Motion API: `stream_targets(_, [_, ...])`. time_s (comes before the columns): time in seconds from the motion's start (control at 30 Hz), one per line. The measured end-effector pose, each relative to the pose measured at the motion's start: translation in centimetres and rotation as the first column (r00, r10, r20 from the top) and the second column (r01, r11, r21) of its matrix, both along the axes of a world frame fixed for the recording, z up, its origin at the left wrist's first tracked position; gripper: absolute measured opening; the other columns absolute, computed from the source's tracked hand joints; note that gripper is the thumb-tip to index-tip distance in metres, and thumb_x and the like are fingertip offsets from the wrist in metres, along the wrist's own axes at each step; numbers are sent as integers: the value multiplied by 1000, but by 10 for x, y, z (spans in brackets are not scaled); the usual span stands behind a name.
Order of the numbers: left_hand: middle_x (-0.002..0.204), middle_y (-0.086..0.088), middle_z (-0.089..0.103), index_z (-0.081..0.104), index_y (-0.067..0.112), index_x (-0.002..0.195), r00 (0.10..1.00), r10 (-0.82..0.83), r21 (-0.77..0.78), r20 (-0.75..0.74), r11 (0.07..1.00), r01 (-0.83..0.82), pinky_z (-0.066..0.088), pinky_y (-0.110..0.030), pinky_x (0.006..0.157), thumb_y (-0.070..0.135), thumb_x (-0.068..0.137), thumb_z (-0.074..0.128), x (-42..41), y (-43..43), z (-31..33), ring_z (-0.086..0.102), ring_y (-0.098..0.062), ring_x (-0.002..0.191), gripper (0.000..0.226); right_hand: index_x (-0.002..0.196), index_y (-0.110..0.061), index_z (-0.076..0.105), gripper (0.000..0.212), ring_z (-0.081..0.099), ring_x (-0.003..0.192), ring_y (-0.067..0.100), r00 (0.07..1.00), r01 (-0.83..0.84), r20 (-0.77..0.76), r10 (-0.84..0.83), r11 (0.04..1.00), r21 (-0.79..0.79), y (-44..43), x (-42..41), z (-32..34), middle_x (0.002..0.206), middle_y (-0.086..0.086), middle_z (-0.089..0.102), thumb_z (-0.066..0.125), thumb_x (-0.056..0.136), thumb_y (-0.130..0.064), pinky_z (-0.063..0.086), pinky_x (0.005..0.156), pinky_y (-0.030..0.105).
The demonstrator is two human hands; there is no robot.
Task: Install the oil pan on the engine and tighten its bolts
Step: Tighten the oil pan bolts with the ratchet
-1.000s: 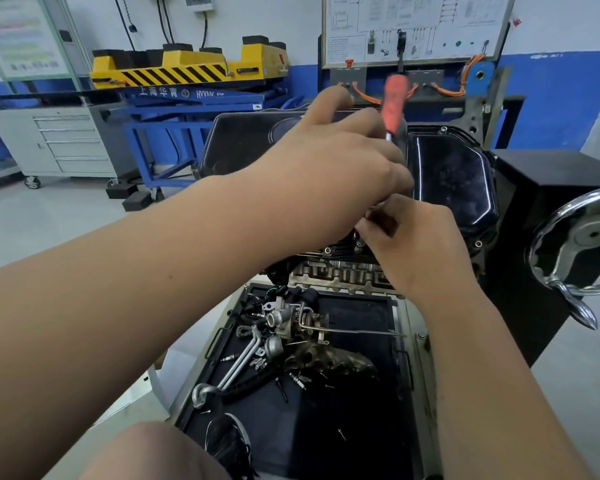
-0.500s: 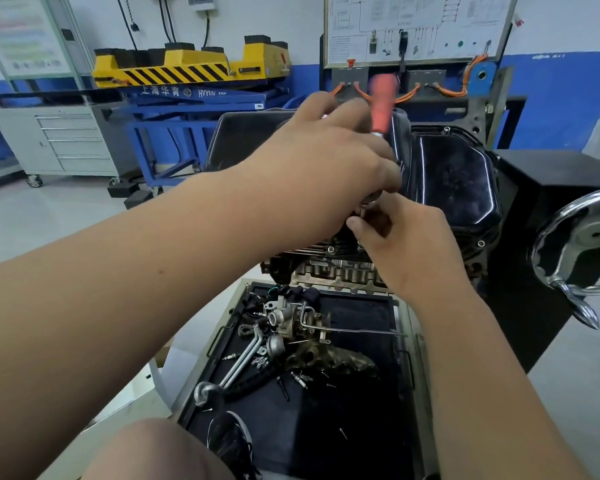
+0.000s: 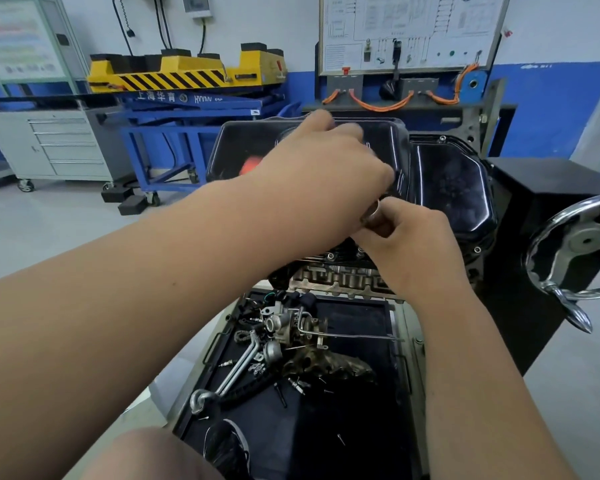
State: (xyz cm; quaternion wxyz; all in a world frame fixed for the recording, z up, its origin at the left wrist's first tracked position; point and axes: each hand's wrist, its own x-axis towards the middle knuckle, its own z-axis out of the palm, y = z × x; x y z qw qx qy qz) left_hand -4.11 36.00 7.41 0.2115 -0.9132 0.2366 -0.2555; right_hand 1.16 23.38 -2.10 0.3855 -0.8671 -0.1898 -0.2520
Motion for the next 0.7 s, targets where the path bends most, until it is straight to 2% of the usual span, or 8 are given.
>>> stream_targets(0.1, [121,14,58,60,31,113,982,-177,47,71,984,174,22,-40,97,14,87,57,1,9,-4,38,-22,123,31,64,-34,46,25,58,64,16,1000,-17,-18,15,996,-89,-2,2,3,65,-7,61,60,83,-43,47,55,31])
stream_targets(0.17, [133,18,53,61,31,117,957,-273,66,96,961,268,18,-40,102,16,90,45,0,10,-5,32,-22,135,34,57,-33,44,31,58,59,14,1000,-28,-14,26,988,-151,-5,2,11,62,-5,61,58,84,-39,39,48,26])
stream_targets(0.3, [121,17,60,60,31,117,965,-222,93,137,973,211,5,-38,106,24,93,46,3,13,-7,38,-19,130,29,60,-31,52,26,63,63,10,997,-58,-68,46,979,-196,-10,6,19,64,-6,65,61,83,-39,52,57,31])
stream_targets(0.4, [84,8,63,63,23,97,987,-105,48,121,994,100,9,-40,102,46,87,53,6,13,-1,52,-23,101,27,63,-31,57,17,61,64,13,994,-92,-72,88,995,-48,-8,6,13,63,-9,62,62,78,-38,52,60,35])
stream_targets(0.5, [57,8,39,51,22,69,997,52,-30,62,998,-51,23,-39,95,59,83,51,7,9,-2,51,-21,70,40,55,-36,52,18,46,52,8,998,-56,-20,57,998,19,-1,5,3,52,-15,52,61,70,-32,38,50,29])
stream_targets(0.57, [62,8,42,51,22,72,998,17,-79,68,997,-12,26,-38,94,52,84,56,7,7,-8,52,-20,74,32,53,-36,48,20,44,51,8,1000,-18,1,18,999,51,3,3,0,50,-16,50,60,69,-35,36,49,28])
stream_targets(0.63, [79,10,53,60,22,86,987,-130,-104,99,985,140,22,-38,94,33,85,64,6,10,-11,52,-23,95,11,58,-33,49,22,53,57,11,1000,0,-6,0,998,59,4,4,0,56,-13,57,62,73,-42,44,53,30])
stream_targets(0.7, [100,12,64,67,28,100,965,-226,-53,136,971,235,17,-39,95,18,84,65,6,15,-10,49,-23,111,19,61,-32,51,22,59,61,10,999,-39,-36,39,999,18,2,5,2,60,-9,61,63,76,-44,46,55,28])
